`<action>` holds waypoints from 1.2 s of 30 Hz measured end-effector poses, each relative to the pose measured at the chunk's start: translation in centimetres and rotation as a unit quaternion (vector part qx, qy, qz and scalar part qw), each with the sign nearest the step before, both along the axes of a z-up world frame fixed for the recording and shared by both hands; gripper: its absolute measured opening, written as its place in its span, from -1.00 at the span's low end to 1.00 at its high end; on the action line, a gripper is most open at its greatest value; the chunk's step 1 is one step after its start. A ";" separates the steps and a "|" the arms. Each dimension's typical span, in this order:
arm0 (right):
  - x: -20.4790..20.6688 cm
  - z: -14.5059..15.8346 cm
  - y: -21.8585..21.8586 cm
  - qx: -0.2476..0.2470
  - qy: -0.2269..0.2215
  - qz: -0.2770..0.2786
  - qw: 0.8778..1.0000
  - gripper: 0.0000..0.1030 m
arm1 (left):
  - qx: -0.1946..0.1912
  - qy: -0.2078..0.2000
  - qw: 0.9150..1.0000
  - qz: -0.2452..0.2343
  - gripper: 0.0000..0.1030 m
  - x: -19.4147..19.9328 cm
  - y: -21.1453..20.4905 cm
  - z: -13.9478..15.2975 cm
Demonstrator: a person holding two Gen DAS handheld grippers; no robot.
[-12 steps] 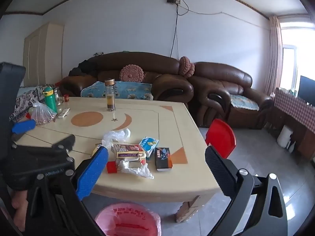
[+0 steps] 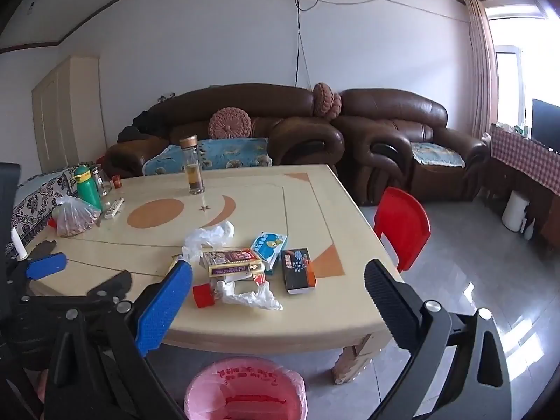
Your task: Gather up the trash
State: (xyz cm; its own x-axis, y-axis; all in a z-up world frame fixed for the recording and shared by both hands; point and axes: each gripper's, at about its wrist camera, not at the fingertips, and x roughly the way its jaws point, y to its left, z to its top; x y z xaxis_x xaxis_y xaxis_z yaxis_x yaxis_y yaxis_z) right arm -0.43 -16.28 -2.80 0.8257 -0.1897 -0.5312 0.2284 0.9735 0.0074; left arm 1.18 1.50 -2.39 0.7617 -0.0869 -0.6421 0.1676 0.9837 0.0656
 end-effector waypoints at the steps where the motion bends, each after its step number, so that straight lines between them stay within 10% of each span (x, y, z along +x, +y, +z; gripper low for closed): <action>1: 0.1 0.0 0.0 0.000 0.002 0.000 1.000 0.87 | 0.000 0.000 1.000 0.002 0.91 0.1 0.1 0.0; 36: -0.5 0.7 1.6 -0.021 -0.003 0.005 1.000 0.87 | -0.025 0.016 0.999 0.035 0.90 0.8 1.9 -0.3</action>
